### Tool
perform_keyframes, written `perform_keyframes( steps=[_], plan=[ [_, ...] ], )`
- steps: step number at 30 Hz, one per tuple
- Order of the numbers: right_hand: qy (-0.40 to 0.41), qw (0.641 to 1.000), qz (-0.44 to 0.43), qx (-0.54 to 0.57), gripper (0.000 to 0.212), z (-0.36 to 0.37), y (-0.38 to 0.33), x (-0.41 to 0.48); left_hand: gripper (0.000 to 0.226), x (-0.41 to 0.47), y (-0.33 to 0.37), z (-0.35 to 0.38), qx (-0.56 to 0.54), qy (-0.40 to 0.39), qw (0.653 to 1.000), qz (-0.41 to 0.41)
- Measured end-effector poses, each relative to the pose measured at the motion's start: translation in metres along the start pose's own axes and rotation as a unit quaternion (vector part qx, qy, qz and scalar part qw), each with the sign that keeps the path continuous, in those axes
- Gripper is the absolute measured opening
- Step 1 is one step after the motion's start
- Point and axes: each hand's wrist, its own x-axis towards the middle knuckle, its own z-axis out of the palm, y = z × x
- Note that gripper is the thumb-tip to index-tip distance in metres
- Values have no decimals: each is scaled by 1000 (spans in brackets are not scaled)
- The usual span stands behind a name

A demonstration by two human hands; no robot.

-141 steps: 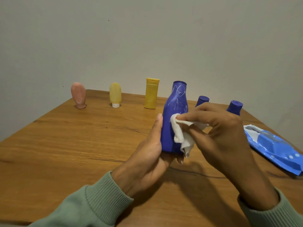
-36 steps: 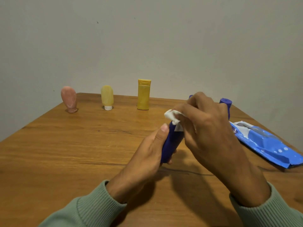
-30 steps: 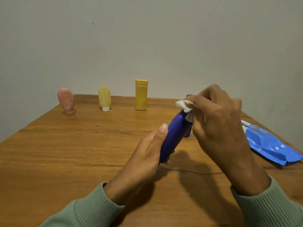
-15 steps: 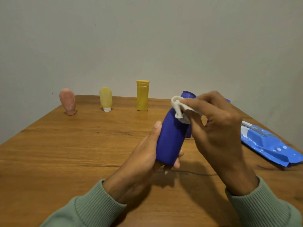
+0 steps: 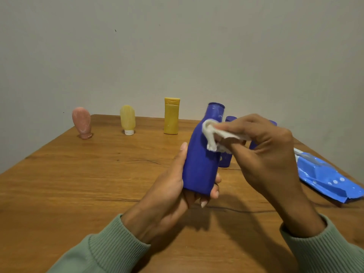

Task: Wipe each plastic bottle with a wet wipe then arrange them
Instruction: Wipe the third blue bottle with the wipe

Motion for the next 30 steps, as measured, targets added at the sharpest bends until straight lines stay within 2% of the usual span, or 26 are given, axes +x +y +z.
perform_keyframes(
  steps=[3,5,8,10,16,18,23,28,30],
  plan=[
    [-89,995,5,39,23,-3,-1,4,60,1,1,-1,-42,-1,999,8],
    [-70,997,11,32,24,-3,1,4,61,1,1,-2,-55,-9,998,-9],
    [13,999,27,13,24,-1,4,3,65,1,0,-2,-54,-23,998,-38],
    [34,998,38,24,21,-2,6,3,65,0,-1,-2,-57,-23,997,-47],
    [-91,984,92,122,20,-5,3,6,59,2,0,-2,-106,-7,994,-21],
    [-76,982,108,138,20,-3,4,5,59,2,0,-3,-107,-7,994,-22],
    [22,981,130,143,20,6,5,3,64,0,0,-3,-81,-8,996,-37],
    [-52,973,129,183,21,4,3,2,62,1,-1,0,-81,16,997,8],
    [-59,971,133,188,21,5,2,1,61,1,-2,1,-78,20,997,15]
  ],
)
